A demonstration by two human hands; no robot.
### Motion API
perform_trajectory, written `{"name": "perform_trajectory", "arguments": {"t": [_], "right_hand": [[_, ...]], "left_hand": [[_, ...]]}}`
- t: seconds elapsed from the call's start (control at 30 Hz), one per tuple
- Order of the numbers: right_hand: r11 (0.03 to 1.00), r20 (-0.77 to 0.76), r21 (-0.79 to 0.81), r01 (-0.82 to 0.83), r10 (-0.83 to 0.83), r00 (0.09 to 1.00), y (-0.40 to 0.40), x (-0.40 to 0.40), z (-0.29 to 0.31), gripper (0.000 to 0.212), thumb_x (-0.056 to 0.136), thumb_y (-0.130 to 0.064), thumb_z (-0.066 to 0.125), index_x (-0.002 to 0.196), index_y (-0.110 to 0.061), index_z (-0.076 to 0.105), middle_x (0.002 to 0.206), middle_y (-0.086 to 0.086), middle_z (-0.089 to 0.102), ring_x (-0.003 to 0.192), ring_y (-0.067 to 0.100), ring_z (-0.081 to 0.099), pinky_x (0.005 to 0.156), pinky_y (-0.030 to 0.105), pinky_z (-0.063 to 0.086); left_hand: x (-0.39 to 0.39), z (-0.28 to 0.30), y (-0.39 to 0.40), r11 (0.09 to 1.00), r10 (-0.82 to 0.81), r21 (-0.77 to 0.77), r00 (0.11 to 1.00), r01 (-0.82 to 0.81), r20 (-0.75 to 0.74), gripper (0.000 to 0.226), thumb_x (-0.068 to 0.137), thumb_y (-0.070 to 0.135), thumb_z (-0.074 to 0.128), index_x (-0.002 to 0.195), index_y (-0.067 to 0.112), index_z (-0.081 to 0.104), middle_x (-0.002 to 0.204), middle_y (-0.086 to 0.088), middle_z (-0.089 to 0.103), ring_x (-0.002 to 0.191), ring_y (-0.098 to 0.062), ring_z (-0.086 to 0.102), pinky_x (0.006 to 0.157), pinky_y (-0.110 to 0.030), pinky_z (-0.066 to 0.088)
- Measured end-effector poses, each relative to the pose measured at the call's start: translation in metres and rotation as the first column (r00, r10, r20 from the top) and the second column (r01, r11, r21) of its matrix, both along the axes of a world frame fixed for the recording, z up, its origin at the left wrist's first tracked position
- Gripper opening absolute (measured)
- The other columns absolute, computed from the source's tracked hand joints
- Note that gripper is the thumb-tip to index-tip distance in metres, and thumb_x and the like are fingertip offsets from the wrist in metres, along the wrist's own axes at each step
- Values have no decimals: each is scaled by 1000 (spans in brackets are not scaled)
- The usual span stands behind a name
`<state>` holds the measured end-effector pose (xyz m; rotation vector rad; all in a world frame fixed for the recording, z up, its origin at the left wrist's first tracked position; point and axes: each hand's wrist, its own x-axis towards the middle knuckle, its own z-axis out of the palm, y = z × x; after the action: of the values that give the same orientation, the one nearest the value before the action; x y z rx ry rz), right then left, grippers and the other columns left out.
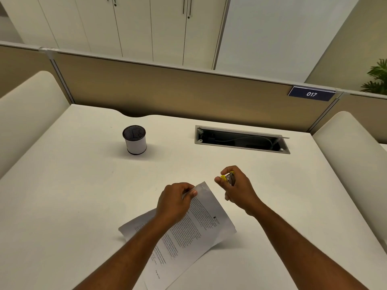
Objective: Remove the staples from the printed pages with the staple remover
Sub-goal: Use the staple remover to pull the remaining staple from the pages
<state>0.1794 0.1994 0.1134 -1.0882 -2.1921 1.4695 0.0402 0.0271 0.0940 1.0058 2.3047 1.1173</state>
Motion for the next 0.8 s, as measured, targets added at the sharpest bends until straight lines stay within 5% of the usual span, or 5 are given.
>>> {"name": "perform_trajectory", "arguments": {"t": [0.07, 0.17, 0.27, 0.43, 0.8], "right_hand": [[998, 51, -61, -4, 7, 999, 4, 1, 1, 45, 84, -58, 72, 117, -33, 53, 83, 9, 72, 56, 10, 57, 52, 23, 47], [985, 100, -127, -116, 130, 987, 4, 0, 2, 37, 98, -35, 66, 130, -29, 49, 90, -1, 77, 70, 8, 62, 58, 18, 48], [974, 80, 109, -197, 188, 979, 0, 0, 3, 17, 101, -18, 61, 116, -23, 65, 88, -6, 76, 73, 5, 66, 67, 17, 51], [786, 272, 523, -330, 213, 938, -8, -4, 6, 23, 102, -37, 58, 124, -33, 64, 115, -14, 73, 94, 8, 68, 83, 29, 57], [739, 359, 459, -494, 355, 863, -18, 1, 14, 66, 96, -72, 26, 138, -29, 55, 128, -9, 61, 111, 11, 58, 93, 36, 53]], "left_hand": [[-1, -1, 0, 1000, -5, -7, 1000, 5, 9, 20, 94, 40, 67, 102, 26, 78, 97, 11, 78, 87, -7, 70, 80, -35, 61], [-2, -1, 1, 1000, -7, -14, 1000, 7, 18, 18, 94, 39, 67, 102, 26, 78, 98, 10, 78, 88, -7, 70, 80, -34, 60], [-3, -3, 2, 1000, -9, -15, 999, 10, 31, 18, 95, 38, 67, 103, 26, 78, 101, 9, 78, 91, -9, 70, 81, -34, 59], [0, -3, 5, 999, -20, -28, 1000, 20, 19, 21, 95, 38, 65, 106, 25, 78, 103, 8, 77, 92, -11, 70, 82, -32, 58], [-2, -2, 10, 999, -27, -37, 999, 26, -17, 20, 94, 43, 66, 101, 29, 78, 95, 12, 77, 85, -7, 69, 77, -34, 59]]}}
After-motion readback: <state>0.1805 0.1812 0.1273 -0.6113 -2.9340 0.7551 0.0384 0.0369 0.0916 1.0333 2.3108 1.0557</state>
